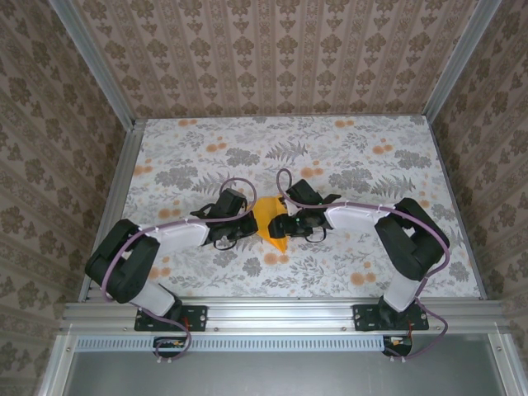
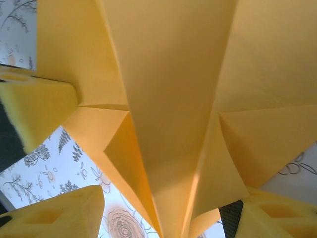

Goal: Fold a paper plane with a square sheet of paper (pick it up from the middle)
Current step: Pick up the paper plane from the center of the table.

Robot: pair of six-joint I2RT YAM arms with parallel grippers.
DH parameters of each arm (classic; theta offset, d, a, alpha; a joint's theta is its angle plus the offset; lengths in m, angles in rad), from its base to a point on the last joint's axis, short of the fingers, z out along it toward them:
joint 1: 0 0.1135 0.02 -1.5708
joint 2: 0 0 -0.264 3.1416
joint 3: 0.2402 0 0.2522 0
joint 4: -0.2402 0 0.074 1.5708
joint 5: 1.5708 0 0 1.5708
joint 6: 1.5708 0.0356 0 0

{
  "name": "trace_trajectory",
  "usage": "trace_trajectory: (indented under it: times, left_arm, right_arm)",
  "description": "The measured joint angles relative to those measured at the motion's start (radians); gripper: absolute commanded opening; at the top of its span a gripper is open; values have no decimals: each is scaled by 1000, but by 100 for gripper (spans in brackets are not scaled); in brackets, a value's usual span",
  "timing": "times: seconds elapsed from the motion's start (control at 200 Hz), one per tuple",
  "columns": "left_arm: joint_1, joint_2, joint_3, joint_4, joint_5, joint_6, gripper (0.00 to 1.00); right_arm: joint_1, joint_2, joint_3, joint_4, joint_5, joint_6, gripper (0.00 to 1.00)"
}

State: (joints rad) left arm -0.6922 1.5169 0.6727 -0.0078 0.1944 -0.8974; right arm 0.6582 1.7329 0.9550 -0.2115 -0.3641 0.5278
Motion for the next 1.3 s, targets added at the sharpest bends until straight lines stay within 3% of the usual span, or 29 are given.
trace_trajectory:
  times: [0.305,0.525,0.915,1.005,1.3]
  left_arm:
    - [0,9,0,0,3,0,0]
    - [0,18,0,1,7,0,0]
    - [0,22,0,6,22,0,0]
    - [0,22,0,9,26,0,0]
    - [27,0,1,-6,25,-27,26]
  right_arm:
    - [21,5,31,-2,-5,-9,57]
    - [42,33,72,-40,65,-36,47]
    - [84,57,119,-112,145,-61,48]
    - [89,66,132,-119,160,-61,43]
    - [96,93,158,-166,215,-65,25]
